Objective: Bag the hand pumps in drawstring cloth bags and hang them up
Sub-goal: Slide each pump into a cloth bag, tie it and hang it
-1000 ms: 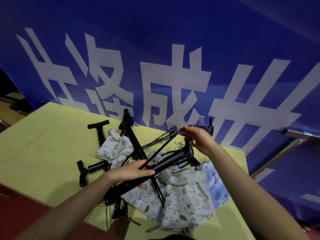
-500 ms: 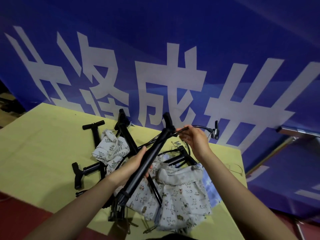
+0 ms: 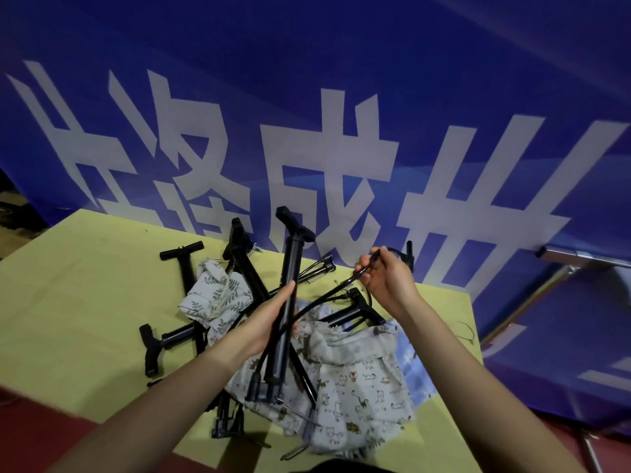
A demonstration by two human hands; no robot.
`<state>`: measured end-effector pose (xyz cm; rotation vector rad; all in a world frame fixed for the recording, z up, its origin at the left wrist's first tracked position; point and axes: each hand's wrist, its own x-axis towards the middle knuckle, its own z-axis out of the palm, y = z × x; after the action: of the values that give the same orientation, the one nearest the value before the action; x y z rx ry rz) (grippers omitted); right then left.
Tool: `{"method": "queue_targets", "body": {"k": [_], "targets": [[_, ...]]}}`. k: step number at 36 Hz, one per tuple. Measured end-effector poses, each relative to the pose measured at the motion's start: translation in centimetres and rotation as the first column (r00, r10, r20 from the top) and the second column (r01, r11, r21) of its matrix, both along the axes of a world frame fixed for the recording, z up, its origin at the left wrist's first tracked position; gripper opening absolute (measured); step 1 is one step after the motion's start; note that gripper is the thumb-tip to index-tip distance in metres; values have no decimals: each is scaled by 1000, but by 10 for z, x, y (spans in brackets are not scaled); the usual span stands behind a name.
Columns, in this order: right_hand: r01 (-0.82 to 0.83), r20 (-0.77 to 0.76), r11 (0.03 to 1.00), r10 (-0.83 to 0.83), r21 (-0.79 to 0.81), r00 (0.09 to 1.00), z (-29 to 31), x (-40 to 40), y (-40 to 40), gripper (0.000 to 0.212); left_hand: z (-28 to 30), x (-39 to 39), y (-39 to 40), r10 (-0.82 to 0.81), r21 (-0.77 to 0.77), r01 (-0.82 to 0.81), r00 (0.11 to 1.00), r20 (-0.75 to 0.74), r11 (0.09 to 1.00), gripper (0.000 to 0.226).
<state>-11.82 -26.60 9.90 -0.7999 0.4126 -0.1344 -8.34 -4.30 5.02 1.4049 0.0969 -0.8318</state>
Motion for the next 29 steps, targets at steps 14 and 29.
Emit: {"method": "queue_targets", "body": {"k": [14,29], "targets": [[24,62,987,-14,-161,998,0,-5,-12,19,18,5,10,-194,130,160,927,322,979,31],[58,74,576,4,-815,997,12,-25,-17,4,27,-20,-25,-477,378,331,779,407,865,19]]}}
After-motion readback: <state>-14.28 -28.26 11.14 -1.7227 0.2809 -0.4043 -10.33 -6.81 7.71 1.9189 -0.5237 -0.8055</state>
